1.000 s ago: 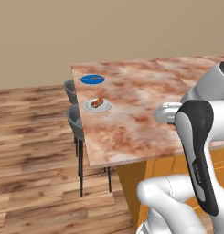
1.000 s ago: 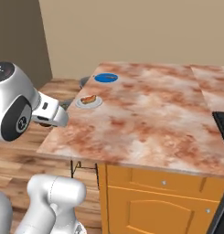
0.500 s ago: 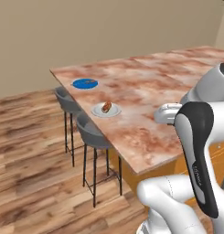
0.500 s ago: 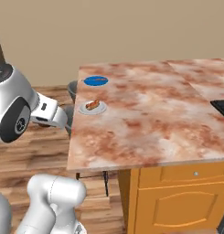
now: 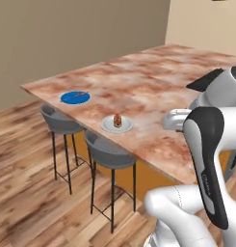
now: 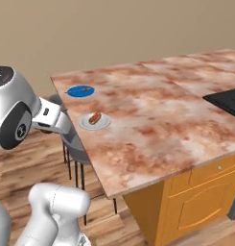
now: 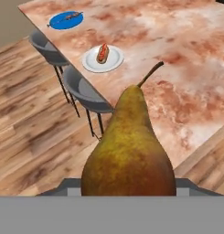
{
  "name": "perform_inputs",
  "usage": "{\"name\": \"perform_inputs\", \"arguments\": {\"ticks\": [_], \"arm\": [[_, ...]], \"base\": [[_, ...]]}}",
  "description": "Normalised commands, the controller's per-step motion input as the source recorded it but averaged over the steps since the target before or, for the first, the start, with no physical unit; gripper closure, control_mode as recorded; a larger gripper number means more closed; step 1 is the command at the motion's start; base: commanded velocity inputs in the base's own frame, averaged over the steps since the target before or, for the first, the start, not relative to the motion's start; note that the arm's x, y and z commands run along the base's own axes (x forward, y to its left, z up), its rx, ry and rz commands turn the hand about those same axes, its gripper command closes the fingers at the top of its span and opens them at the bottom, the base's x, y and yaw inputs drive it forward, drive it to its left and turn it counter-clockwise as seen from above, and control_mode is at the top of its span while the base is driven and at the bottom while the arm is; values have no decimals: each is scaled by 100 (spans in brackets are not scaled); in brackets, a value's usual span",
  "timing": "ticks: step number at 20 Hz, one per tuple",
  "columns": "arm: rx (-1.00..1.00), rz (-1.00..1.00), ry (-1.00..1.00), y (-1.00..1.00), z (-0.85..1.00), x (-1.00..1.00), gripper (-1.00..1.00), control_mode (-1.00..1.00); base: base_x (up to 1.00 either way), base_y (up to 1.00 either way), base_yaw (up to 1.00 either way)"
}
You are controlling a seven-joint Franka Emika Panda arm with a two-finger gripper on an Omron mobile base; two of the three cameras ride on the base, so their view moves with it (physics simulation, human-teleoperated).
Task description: Pick up the pear and mango from the fridge and place one fruit on each plate on the dining counter.
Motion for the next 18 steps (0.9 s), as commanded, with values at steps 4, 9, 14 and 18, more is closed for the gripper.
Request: {"name": "perform_inputs", "arguments": {"ticks": [4,9,14,18], "arm": [[0,0,0,0,0,0,100,100],[0,0,0,0,0,0,100,100],[0,0,0,0,0,0,100,100],[0,0,0,0,0,0,100,100]], "base": [[18,100,-49],[29,97,-62],[40,97,-64],[17,96,-49]]}}
